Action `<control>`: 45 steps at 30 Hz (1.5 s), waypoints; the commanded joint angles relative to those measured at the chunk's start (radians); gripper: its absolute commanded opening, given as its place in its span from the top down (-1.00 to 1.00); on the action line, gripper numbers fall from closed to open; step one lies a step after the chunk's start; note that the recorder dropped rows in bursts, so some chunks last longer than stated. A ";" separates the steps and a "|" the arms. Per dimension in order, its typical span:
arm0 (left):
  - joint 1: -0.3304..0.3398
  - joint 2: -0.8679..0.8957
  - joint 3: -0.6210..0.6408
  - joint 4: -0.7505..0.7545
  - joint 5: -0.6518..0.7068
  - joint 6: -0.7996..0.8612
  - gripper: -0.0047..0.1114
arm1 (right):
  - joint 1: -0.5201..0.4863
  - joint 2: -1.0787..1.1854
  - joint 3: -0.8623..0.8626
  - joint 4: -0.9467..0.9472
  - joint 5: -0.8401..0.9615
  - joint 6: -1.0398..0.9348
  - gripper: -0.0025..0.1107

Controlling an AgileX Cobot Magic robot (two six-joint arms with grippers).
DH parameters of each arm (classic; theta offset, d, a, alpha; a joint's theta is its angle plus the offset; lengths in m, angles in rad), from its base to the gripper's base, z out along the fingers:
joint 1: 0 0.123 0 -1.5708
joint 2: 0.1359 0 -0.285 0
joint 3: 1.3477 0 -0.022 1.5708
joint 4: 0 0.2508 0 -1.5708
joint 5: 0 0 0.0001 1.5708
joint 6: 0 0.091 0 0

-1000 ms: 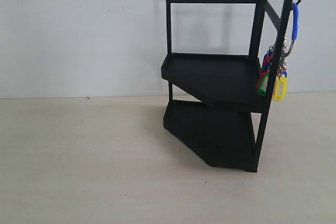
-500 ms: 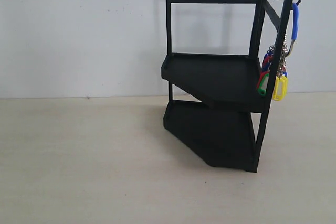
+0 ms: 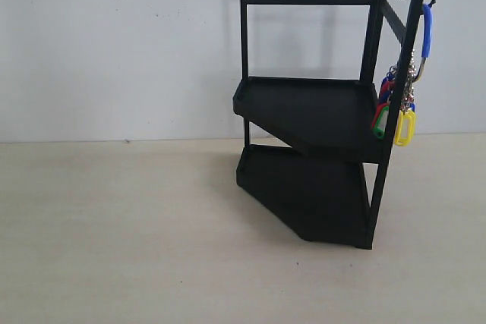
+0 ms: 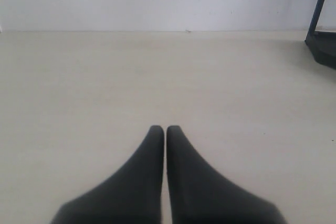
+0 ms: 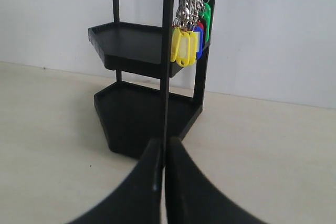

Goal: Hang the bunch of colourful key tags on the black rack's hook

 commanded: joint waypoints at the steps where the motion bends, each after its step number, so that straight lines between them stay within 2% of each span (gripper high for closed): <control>1: 0.004 -0.002 -0.001 -0.009 -0.015 -0.010 0.84 | 0.002 -0.004 0.006 0.016 0.064 -0.009 0.93; 7: 0.004 -0.002 -0.001 -0.009 -0.015 -0.010 0.84 | 0.000 -0.004 0.006 0.016 0.069 -0.056 0.93; 12: 0.004 -0.002 -0.001 -0.009 -0.015 -0.010 0.84 | 0.000 -0.004 0.006 0.016 0.180 -0.016 0.93; 15: 0.004 -0.002 -0.001 -0.009 -0.015 -0.010 0.84 | -0.002 -0.004 0.006 0.016 0.189 -0.010 0.93; 24: 0.004 -0.002 -0.001 -0.009 -0.015 -0.010 0.84 | -0.126 -0.004 0.006 0.013 0.189 0.012 0.93; 45: 0.004 -0.002 -0.001 -0.009 -0.015 -0.010 0.84 | -0.127 -0.004 0.006 0.013 0.189 0.018 0.93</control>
